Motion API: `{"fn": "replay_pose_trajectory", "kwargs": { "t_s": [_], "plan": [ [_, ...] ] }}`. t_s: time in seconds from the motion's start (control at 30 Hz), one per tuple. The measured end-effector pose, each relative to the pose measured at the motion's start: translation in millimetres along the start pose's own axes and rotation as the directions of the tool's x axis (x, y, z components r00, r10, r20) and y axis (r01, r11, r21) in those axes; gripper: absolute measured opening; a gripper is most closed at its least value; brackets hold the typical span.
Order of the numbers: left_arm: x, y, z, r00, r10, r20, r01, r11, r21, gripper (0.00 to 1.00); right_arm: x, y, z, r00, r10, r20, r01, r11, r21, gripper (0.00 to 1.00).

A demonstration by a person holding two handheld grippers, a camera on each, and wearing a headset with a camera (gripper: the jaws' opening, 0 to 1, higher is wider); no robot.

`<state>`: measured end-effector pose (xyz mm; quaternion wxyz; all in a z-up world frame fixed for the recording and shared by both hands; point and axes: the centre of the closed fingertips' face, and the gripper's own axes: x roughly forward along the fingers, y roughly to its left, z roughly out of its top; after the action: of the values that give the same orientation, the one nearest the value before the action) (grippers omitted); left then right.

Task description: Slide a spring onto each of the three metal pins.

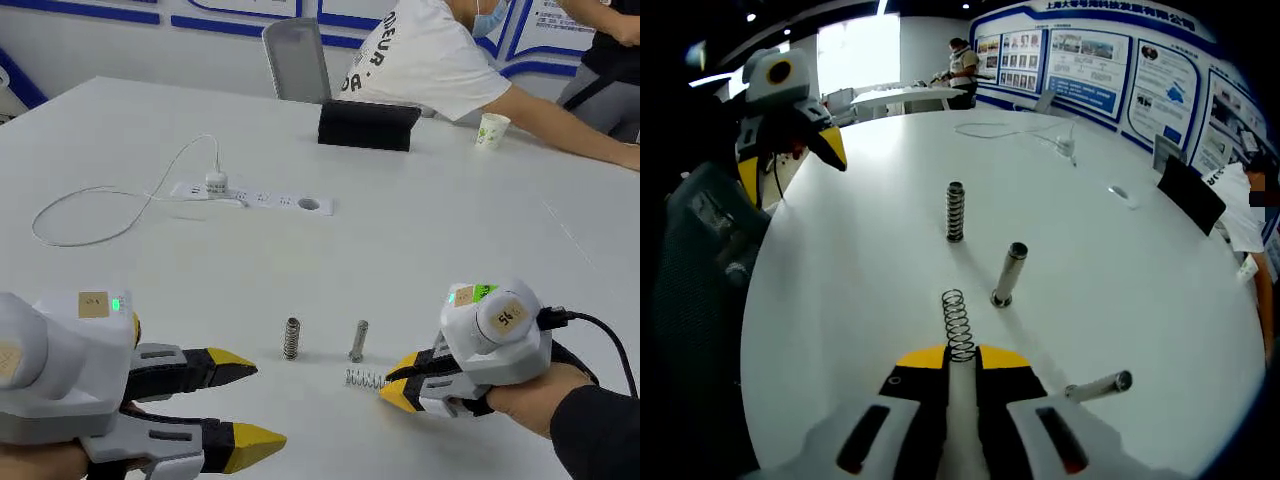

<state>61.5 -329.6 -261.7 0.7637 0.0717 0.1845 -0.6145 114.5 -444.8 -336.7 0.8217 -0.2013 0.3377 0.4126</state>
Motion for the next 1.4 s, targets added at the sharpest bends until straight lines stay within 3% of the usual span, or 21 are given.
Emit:
{"fn": "replay_pose_trajectory", "kwargs": {
  "t_s": [0.27, 0.83, 1.4],
  "plan": [
    [7.4, 0.5, -0.8, 0.9997, -0.020, -0.014, 0.020, 1.000, 0.022, 0.46, -14.7, 17.4, 19.7, 0.9994, 0.024, 0.024, -0.023, 0.998, -0.051, 0.11],
    [12.3, -3.1, 1.2, 0.9980, -0.055, -0.030, 0.057, 0.996, 0.073, 0.42, -37.4, 70.2, 53.3, 0.9895, 0.137, 0.046, -0.128, 0.979, -0.156, 0.11],
    [16.0, -17.0, 5.6, 0.9937, -0.106, -0.037, 0.110, 0.981, 0.159, 0.28, -43.7, 93.7, 71.3, 0.9778, 0.200, 0.062, -0.183, 0.960, -0.211, 0.11]
  ]
}}
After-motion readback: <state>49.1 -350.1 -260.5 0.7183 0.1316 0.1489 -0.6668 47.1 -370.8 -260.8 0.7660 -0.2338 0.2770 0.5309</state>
